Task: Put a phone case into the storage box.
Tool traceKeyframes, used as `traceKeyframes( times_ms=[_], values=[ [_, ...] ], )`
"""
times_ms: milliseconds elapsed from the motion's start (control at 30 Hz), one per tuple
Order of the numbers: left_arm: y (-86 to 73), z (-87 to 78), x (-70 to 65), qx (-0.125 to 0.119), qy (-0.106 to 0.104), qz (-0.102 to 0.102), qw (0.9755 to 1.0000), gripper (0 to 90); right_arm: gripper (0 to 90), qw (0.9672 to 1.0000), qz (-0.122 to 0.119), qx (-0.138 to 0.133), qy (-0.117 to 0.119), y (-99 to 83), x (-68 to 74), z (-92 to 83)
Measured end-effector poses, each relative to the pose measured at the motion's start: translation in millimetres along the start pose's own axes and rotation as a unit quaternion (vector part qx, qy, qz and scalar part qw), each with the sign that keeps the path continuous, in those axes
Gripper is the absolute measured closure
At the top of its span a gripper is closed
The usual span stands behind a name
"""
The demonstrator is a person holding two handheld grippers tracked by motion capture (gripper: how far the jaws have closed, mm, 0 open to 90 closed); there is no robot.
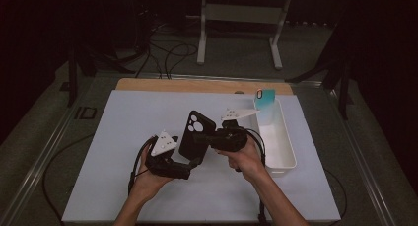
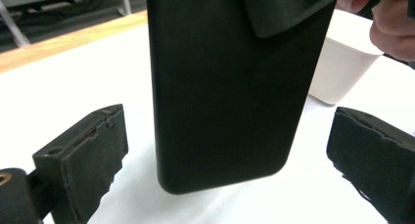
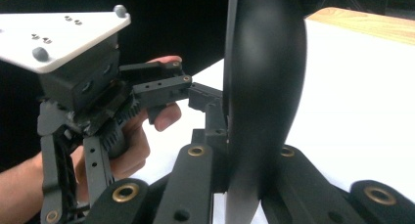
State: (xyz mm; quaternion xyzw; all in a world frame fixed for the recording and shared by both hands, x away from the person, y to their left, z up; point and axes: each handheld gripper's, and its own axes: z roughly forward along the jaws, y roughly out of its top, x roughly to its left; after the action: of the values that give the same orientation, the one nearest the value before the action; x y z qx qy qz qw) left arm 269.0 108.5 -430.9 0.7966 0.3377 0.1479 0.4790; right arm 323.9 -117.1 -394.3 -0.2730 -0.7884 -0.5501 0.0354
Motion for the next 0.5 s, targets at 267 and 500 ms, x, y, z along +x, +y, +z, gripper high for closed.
traceKeyframes(
  times_ms=[267,500],
  values=[
    [-2.6,-0.1,0.8,0.002,-0.032,0.000,0.9995,2.5,85.8,0.9992,-0.027,0.001,0.029,-0.5,4.5,-2.5],
    [-4.7,0.8,1.6,0.004,-0.061,-0.004,0.9981,12.4,85.8,0.9969,-0.047,0.005,0.064,-0.4,10.4,0.6]
  ],
)
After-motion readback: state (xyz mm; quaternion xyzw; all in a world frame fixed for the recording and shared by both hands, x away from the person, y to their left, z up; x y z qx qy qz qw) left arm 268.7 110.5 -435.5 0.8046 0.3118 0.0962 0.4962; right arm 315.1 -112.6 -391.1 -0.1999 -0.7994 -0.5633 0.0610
